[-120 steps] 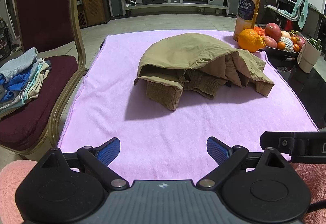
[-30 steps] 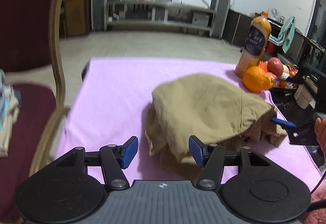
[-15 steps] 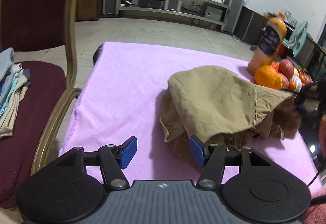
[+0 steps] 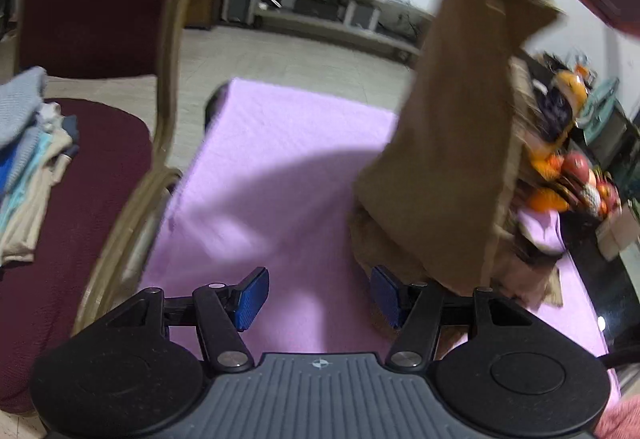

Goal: Fold clothes

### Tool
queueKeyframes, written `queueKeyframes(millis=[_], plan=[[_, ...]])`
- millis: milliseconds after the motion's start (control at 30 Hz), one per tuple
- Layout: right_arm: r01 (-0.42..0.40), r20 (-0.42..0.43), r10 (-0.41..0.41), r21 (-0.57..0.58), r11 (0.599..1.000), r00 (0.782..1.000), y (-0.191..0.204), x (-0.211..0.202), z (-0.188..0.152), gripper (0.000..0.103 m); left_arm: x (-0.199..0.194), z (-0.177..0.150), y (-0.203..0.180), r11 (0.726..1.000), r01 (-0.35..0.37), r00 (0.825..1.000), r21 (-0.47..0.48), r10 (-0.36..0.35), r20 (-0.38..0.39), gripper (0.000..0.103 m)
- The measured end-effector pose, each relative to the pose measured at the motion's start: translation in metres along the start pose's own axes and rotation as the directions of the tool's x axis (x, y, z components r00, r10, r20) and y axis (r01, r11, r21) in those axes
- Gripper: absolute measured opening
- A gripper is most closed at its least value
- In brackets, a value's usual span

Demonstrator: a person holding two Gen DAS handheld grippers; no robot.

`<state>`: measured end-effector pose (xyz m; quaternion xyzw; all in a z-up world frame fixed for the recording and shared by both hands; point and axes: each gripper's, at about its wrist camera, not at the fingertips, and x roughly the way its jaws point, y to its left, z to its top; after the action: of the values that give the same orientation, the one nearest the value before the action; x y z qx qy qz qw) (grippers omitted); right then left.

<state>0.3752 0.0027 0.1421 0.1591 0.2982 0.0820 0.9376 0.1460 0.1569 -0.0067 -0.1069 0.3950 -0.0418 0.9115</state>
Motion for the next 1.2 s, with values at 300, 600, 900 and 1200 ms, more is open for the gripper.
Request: queueKeyframes(millis=[300,600,900,1200], plan=[[-0.014,-0.105,0.000,-0.127,0.992,0.995,-0.014,-0.054,-0.045,0.059,0.003,-0.012,-0.018,0.994,0.095,0.995,0.046,-0.093,-0.046,0.058],[-0.098,-0.016,0.099,-0.358,0.929,0.995,-0.106,-0.107,-0.112,0.067,0.024,-0.023,-0.033,0.987,0.155,0.982,-0.032,-0.158,-0.103,0.054],[-0.205,-0.080,0.190,-0.295,0.933,0.979,-0.190,-0.105,-0.201,0.066,0.030,-0.037,-0.054,0.986,0.158,0.983,-0.059,-0.163,-0.086,0.054],[-0.230,-0.329,0.165,-0.168,0.959,0.930,-0.221,-0.081,-0.243,0.064,0.038,-0.039,-0.070,0.993,0.113,0.992,-0.043,-0.115,-0.041,0.054]])
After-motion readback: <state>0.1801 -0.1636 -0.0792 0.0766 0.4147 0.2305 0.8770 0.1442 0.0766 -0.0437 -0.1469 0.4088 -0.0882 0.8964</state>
